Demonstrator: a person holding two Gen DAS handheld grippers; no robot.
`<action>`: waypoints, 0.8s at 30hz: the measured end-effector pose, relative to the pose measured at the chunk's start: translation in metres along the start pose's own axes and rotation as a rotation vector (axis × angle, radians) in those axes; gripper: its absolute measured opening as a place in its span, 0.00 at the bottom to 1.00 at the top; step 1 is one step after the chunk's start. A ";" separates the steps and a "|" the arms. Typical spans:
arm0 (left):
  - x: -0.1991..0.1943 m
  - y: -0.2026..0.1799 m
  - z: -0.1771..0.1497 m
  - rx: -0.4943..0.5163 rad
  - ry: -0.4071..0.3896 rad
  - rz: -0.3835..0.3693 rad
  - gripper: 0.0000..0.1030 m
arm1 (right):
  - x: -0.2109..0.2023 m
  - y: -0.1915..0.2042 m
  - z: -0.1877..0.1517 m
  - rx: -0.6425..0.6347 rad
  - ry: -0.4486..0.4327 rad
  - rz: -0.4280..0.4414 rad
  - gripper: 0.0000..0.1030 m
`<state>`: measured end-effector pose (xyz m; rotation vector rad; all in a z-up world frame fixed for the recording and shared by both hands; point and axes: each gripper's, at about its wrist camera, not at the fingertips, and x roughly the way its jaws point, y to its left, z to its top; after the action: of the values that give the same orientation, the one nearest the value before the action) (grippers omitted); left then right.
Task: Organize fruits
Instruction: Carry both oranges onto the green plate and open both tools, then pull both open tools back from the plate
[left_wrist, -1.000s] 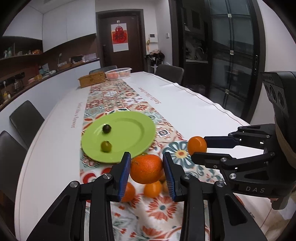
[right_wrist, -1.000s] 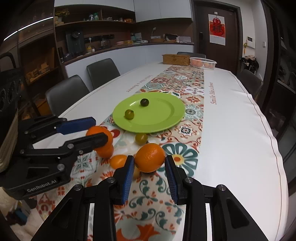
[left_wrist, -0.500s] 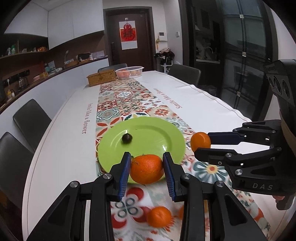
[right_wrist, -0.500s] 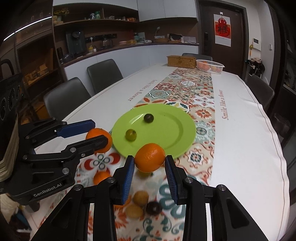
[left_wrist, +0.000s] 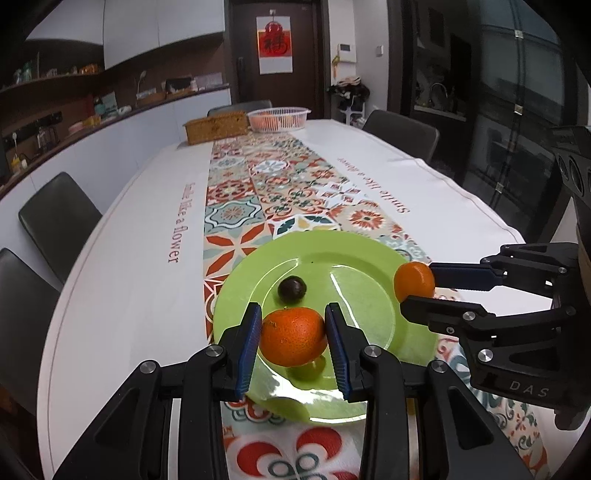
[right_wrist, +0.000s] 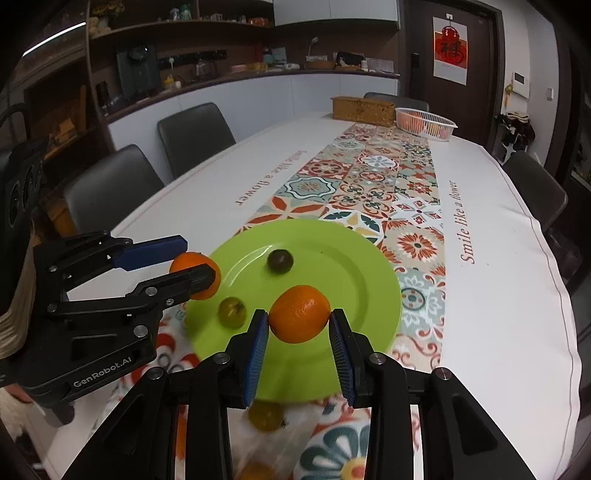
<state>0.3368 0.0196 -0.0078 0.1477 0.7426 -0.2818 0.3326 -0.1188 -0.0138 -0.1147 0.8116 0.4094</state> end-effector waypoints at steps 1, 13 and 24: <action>0.006 0.002 0.002 -0.006 0.012 -0.002 0.34 | 0.006 -0.001 0.002 0.001 0.008 -0.006 0.34; 0.043 0.006 0.010 -0.007 0.097 -0.007 0.34 | 0.055 -0.014 0.018 0.043 0.094 -0.019 0.34; 0.042 0.013 0.013 -0.027 0.104 -0.004 0.40 | 0.056 -0.016 0.018 0.046 0.097 -0.026 0.38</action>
<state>0.3786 0.0209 -0.0270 0.1358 0.8499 -0.2695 0.3858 -0.1116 -0.0431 -0.1033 0.9135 0.3625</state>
